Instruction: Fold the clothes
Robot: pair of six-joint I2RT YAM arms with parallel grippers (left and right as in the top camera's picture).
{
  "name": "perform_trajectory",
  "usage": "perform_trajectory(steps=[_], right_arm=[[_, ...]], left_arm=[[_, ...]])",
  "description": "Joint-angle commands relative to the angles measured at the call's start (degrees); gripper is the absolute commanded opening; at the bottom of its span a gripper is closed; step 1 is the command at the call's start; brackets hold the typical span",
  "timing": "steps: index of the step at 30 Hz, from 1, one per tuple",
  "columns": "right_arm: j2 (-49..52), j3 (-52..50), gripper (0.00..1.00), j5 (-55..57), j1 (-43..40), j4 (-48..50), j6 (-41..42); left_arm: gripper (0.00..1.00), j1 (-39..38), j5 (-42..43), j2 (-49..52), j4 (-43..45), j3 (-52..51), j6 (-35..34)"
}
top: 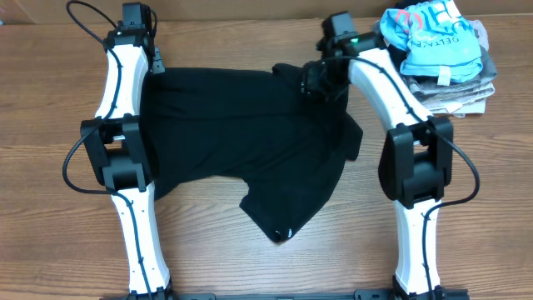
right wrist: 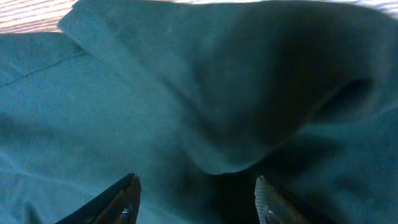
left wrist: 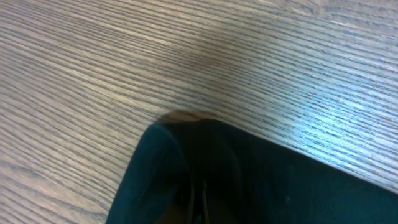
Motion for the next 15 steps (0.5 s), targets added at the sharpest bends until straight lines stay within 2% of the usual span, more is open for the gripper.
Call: perform_trajectory(steps=[1,6,13,15], right_arm=[[-0.7,-0.9,0.60,7.1,0.5,1.4,7.7],[-0.2,-3.7,0.57,9.3,0.5,4.6,11.7],[-0.2,-5.6,0.56,10.6,0.5,9.2,12.1],[-0.2,-5.6,0.50,10.0,0.5,10.2,12.0]], left_arm=[[0.04,0.2,2.0,-0.9,-0.1,0.6,1.1],[0.04,0.2,1.9,-0.9,-0.2,0.6,1.1],[0.04,0.2,1.9,-0.9,-0.9,0.6,1.1],[0.04,0.2,1.9,-0.9,-1.2,0.6,1.1]])
